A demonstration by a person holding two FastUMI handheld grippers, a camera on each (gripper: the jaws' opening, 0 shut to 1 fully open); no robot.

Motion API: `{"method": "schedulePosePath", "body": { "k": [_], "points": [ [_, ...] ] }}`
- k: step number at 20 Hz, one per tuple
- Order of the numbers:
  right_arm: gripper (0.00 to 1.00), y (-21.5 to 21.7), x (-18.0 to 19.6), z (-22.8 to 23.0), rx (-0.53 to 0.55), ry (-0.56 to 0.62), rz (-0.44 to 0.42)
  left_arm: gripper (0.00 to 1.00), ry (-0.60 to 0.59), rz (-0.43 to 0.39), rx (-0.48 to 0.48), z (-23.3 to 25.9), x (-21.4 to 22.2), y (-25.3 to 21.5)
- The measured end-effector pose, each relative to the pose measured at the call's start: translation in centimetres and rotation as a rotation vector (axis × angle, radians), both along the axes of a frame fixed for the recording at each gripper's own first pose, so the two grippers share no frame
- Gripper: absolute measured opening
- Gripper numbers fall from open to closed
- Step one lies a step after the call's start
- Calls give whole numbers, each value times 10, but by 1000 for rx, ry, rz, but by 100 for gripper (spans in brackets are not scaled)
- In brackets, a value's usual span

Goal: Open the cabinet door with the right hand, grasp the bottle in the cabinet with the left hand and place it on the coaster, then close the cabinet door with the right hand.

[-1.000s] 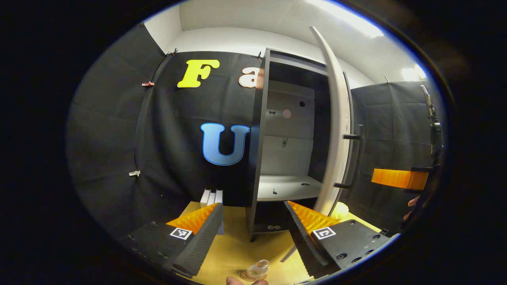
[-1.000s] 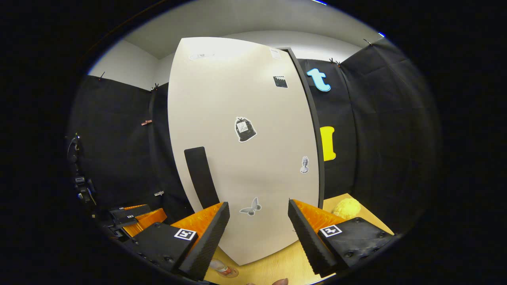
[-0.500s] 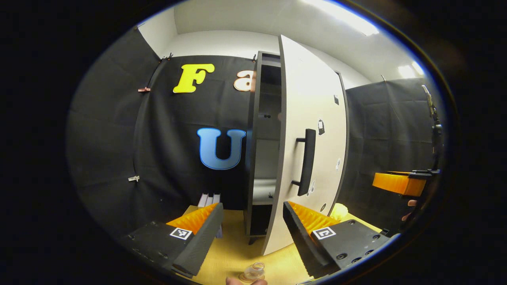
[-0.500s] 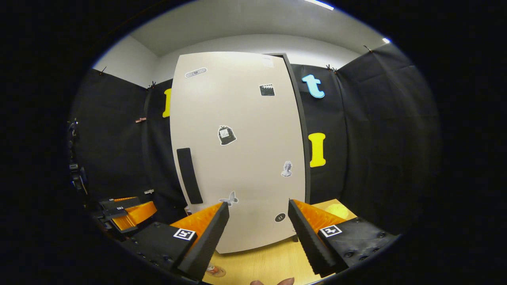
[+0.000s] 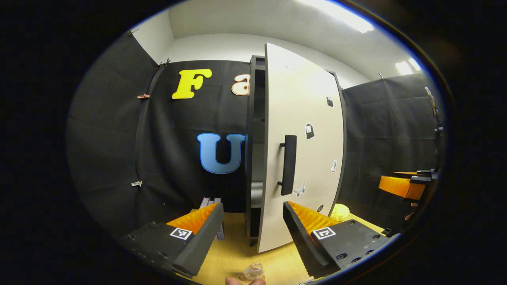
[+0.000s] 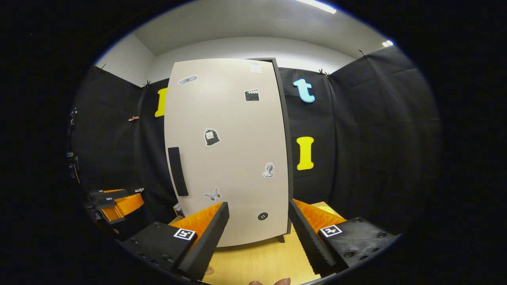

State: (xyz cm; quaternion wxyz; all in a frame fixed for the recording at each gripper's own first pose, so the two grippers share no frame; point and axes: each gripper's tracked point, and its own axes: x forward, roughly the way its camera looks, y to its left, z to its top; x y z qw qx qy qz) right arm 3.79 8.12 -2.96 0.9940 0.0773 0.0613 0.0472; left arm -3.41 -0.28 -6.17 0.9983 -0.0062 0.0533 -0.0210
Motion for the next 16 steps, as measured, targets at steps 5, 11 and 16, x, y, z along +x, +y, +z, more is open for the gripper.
{"method": "schedulePosePath", "body": {
  "k": [5,11,16],
  "points": [
    [98,-14,-7,1,-43,-24,-34,95,-19,10,21,5,-7,-7],
    [98,-20,-15,-2,-70,-17,-38,95,-21,1,35,6,-15,-13],
    [98,-22,-20,1,-90,-31,-36,95,-17,-4,40,4,-14,-19]
  ]
}}
